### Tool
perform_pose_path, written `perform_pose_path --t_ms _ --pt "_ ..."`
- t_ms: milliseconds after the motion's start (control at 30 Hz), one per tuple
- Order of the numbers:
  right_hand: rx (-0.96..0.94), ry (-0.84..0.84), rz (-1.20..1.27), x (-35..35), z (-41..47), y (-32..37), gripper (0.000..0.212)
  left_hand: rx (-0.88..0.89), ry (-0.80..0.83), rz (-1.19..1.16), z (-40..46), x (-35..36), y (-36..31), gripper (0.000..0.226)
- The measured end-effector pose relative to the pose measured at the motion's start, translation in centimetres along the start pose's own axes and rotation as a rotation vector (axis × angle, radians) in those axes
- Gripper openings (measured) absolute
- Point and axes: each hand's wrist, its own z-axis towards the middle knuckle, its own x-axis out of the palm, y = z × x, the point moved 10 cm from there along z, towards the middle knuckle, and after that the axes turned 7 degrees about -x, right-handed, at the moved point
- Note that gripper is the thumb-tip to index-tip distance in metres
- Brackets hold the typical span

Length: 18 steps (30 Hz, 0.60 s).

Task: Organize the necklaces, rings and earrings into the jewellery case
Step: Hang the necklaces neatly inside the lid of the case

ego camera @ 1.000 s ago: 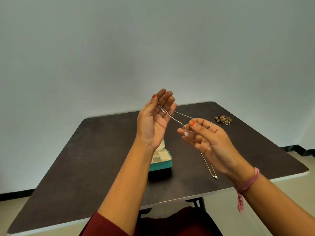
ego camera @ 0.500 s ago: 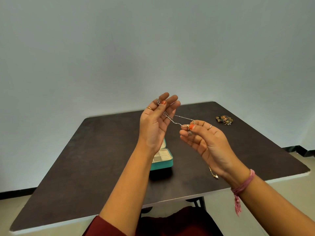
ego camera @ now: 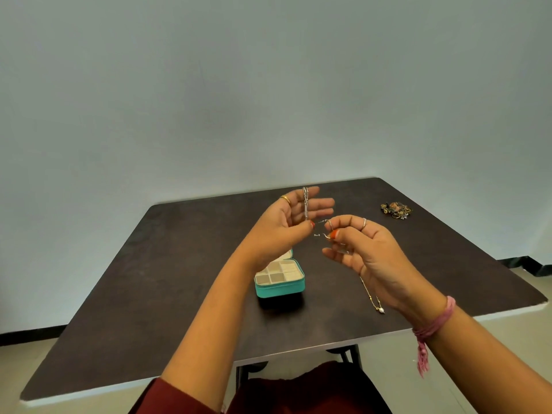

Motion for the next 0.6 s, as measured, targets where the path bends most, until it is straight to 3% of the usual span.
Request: perform_pose_path --t_ms 200,333,467,600 --pt "0.024 0.024 -0.056 -0.4 0.5 0.4 0.026 -0.063 0.079 0.14 -0.3 1.4 0.4 0.052" --pt "-0.058 0.053 -0.271 -0.8 0.6 1.8 0.022 -0.104 0.104 0.147 -0.1 1.7 1.0 0.038" --pt "-0.129 0.091 -0.442 -1.3 0.7 3.3 0.02 -0.158 0.237 0.204 -0.1 2.6 1.7 0.029" --pt "-0.159 0.123 -0.494 -1.4 0.8 3.7 0.017 -0.168 0.247 0.109 0.0 2.2 2.1 0.029"
